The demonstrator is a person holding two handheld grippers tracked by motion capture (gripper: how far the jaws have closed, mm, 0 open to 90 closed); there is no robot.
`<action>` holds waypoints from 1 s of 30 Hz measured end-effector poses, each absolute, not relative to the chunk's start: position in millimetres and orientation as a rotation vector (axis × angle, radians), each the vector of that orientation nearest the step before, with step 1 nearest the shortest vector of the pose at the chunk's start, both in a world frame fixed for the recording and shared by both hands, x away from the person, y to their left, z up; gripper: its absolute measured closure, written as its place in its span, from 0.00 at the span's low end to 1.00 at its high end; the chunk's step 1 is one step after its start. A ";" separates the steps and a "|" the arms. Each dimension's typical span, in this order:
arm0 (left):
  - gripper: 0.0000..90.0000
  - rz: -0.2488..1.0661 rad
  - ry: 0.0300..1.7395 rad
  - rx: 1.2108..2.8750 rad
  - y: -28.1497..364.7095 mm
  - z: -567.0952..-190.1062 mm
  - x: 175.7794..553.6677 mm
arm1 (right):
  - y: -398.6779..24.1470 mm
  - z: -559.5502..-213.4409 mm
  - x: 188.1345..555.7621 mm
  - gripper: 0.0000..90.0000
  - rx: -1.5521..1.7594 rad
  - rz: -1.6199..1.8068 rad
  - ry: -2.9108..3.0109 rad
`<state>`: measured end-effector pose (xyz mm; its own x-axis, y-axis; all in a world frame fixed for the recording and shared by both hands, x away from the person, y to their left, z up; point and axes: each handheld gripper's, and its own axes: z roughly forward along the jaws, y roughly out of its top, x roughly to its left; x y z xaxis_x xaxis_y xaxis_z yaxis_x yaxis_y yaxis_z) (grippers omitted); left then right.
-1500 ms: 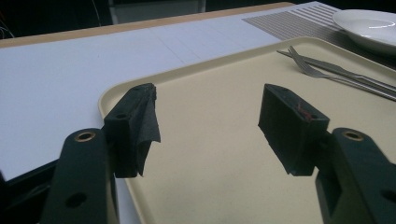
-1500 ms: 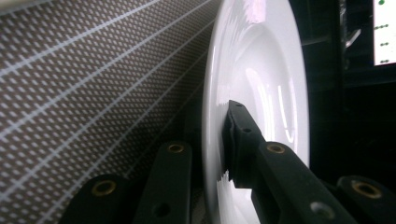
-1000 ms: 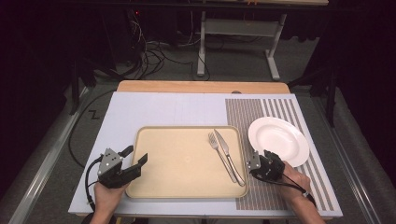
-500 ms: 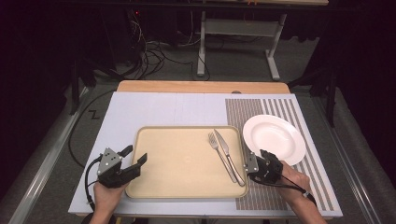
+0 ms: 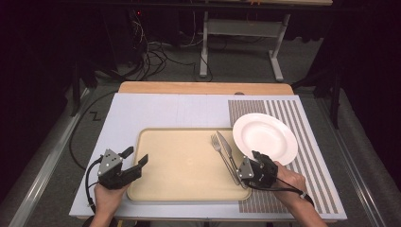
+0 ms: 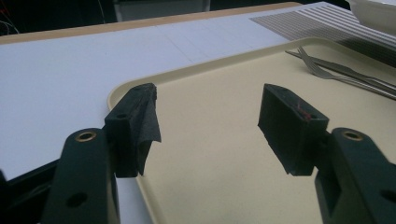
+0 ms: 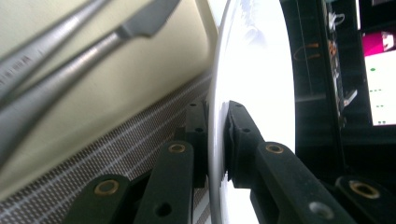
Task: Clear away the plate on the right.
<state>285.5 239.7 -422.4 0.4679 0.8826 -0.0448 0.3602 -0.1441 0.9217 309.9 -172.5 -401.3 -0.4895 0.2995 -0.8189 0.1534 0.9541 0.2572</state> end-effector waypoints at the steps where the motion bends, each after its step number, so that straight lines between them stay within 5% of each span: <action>1: 0.42 0.657 1.070 1.720 239.9 -422.4 285.5 | -170.4 -400.8 309.1 0.92 0.311 0.184 2.092; 30: 0.42 0.659 1.085 1.708 245.3 -421.9 286.4 | -108.0 -391.5 292.2 0.91 0.116 0.287 2.107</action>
